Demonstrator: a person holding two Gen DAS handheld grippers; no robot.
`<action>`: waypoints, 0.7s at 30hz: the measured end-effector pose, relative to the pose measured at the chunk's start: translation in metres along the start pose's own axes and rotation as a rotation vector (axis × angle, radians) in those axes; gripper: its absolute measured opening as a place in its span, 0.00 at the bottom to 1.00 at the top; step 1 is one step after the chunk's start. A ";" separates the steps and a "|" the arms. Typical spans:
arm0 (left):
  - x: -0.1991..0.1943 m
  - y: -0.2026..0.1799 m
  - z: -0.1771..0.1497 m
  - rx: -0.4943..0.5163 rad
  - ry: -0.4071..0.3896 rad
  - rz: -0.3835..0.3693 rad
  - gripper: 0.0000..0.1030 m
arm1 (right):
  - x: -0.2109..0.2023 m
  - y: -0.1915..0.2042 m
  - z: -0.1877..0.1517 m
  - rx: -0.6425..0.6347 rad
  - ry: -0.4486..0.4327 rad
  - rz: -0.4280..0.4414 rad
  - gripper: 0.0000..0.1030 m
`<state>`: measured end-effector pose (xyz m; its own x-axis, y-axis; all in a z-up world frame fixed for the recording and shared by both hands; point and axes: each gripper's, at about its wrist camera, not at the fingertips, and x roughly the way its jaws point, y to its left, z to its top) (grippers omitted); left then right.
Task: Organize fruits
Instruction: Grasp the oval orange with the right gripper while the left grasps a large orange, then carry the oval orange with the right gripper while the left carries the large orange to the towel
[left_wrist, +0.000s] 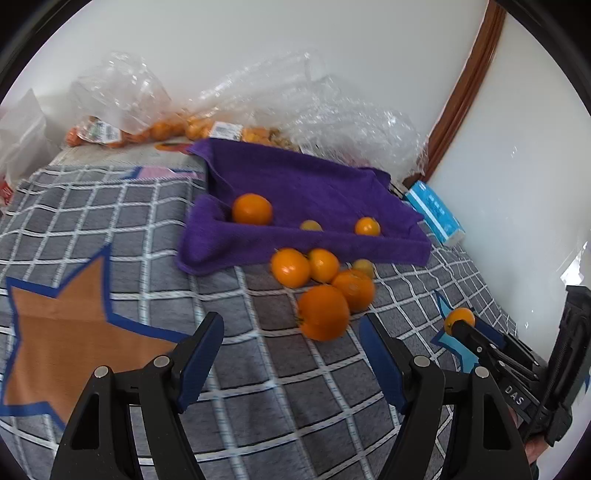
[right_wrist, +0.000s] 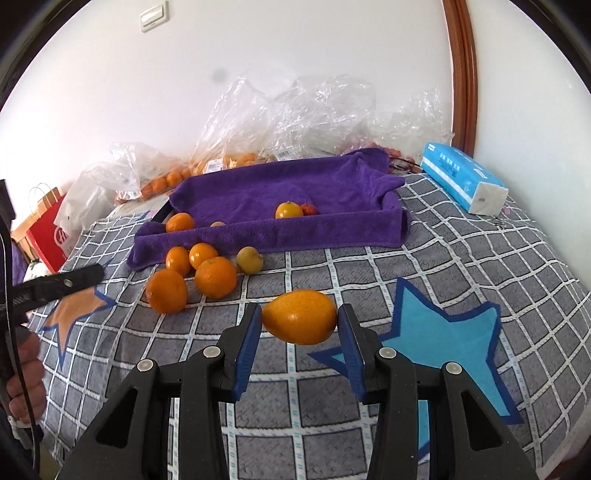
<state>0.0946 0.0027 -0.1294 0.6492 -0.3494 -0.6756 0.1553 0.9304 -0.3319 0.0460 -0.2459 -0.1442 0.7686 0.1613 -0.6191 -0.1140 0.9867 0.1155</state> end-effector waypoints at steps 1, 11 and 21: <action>0.007 -0.005 -0.001 0.001 0.012 0.008 0.71 | -0.002 -0.002 -0.001 -0.009 -0.002 -0.005 0.41; 0.052 -0.026 0.000 -0.044 0.067 0.089 0.49 | -0.009 -0.032 -0.015 0.015 0.000 0.011 0.40; 0.040 -0.020 -0.001 -0.028 0.065 0.139 0.37 | 0.009 -0.052 0.002 0.047 -0.011 -0.012 0.43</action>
<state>0.1167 -0.0296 -0.1508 0.6137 -0.2248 -0.7569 0.0462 0.9672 -0.2498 0.0604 -0.2961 -0.1539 0.7766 0.1486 -0.6122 -0.0749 0.9867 0.1444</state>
